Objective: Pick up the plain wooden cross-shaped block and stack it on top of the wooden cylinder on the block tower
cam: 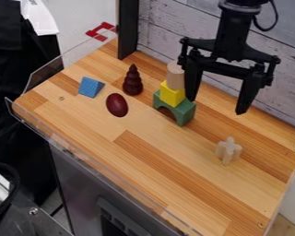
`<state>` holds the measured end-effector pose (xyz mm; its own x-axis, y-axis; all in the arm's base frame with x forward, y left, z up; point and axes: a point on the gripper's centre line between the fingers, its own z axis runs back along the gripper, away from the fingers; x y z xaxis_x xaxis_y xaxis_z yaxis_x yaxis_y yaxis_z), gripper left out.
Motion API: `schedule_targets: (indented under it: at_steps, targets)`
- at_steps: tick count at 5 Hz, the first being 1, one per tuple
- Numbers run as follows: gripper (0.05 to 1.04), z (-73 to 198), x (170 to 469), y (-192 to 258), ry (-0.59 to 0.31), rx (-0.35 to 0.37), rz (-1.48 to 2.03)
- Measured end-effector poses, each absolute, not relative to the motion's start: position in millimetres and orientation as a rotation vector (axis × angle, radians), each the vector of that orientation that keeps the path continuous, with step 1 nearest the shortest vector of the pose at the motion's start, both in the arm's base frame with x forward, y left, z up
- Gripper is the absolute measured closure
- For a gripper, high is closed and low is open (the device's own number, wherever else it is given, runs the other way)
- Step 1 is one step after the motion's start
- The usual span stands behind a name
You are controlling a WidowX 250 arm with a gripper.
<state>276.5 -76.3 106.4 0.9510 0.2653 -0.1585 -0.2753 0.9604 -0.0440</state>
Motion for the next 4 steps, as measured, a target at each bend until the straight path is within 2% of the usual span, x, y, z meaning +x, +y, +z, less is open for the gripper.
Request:
schedule_targets:
  at_steps: [1,2,4]
  targets:
    - [0.085,96.0,273.1,-76.1,0.191,-0.055,0.281]
    - [0.085,90.6,283.4,-80.8,0.162,-0.076,0.383]
    - [0.085,66.8,300.3,-99.6,0.172,-0.072,0.315]
